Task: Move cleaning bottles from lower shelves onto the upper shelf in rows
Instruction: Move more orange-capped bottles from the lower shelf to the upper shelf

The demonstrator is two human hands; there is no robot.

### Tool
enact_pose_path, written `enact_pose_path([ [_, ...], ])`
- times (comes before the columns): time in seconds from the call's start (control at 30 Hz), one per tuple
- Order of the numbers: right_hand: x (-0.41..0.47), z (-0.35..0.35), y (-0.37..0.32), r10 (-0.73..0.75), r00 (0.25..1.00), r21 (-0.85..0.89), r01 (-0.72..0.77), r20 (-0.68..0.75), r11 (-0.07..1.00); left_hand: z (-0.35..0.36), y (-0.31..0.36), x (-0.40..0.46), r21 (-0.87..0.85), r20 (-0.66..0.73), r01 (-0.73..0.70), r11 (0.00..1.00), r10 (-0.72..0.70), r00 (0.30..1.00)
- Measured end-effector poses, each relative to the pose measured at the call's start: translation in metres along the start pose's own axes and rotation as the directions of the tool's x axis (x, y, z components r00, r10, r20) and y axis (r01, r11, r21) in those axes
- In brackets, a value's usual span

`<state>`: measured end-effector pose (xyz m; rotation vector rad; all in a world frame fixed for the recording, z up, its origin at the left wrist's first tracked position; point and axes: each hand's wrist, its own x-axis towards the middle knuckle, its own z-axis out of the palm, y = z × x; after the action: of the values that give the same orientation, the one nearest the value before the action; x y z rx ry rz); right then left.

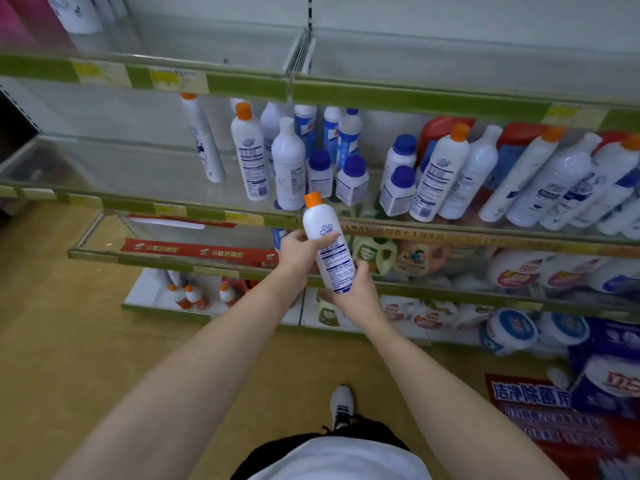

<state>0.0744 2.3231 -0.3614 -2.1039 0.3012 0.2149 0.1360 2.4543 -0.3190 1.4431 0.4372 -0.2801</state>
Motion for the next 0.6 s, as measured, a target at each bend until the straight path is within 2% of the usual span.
enact_pose_path([
  [0.13,-0.025,0.007,0.006,-0.056,0.991,-0.192,0.032,-0.118,0.981,-0.001,-0.013,-0.012,-0.002,0.055,0.022,1.000,-0.021,0.998],
  [0.27,-0.044,0.004,0.011,-0.039,0.984,-0.187,0.007,-0.171,0.982,0.002,-0.020,-0.024,-0.007,0.157,-0.003,1.000,0.004,0.988],
  [0.33,-0.049,-0.002,0.008,-0.015,0.989,-0.118,-0.003,-0.150,0.993,0.002,-0.022,-0.027,-0.010,0.180,-0.014,1.000,0.015,0.983],
  [0.43,-0.052,-0.012,-0.001,0.027,0.997,0.076,-0.022,-0.067,0.997,0.001,-0.021,-0.026,-0.034,0.199,0.030,0.999,-0.023,0.980],
  [0.6,-0.046,-0.027,-0.013,0.051,0.998,0.317,-0.062,0.044,0.946,-0.001,-0.002,-0.028,-0.113,0.206,0.101,0.988,-0.076,0.976],
])
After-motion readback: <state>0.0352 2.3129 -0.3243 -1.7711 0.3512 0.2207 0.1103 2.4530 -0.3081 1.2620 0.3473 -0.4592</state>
